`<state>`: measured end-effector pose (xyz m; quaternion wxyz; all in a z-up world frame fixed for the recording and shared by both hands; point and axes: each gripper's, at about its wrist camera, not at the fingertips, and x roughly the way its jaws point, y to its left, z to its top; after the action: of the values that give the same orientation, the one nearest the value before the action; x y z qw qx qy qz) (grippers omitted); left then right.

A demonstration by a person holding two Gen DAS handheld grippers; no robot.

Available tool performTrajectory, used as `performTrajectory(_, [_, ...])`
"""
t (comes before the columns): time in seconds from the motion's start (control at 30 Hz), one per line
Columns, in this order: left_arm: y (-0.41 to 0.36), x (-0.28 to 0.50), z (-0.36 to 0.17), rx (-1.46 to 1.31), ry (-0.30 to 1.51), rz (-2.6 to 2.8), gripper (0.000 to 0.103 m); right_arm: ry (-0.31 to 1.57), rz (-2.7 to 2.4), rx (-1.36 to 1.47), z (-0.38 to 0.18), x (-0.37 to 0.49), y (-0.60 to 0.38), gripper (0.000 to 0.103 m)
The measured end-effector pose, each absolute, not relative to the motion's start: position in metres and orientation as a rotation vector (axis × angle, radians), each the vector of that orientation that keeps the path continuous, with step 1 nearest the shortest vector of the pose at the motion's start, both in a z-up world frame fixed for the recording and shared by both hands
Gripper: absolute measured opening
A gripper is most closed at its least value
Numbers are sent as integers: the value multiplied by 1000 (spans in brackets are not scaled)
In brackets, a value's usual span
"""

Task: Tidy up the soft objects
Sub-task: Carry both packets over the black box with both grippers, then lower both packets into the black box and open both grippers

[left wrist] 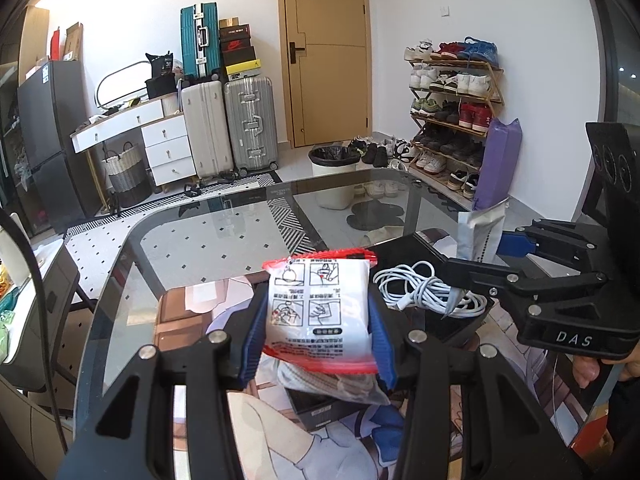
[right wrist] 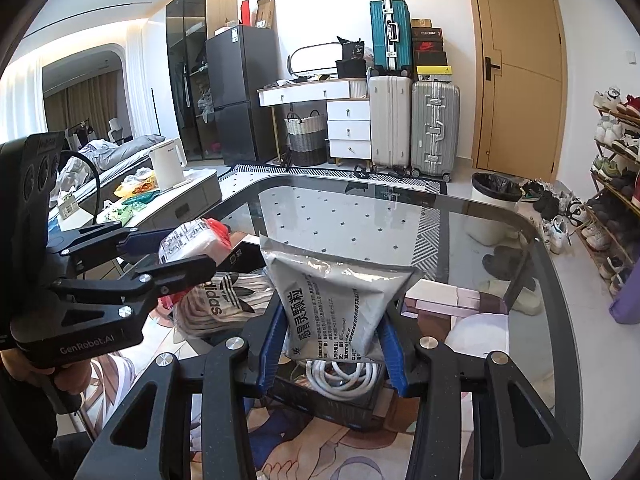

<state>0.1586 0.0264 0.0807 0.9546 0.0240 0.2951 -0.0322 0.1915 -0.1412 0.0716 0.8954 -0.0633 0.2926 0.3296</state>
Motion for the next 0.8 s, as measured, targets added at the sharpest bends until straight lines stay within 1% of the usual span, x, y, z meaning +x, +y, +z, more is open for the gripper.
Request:
performTrajectory(0.77, [26,187,52,54,635,-112,45,690,715,-141,51,223,-112,43])
performTrajectory(0.8, [26,189,52,55,636,-111,45,695,707,-142,51,225,-111,47])
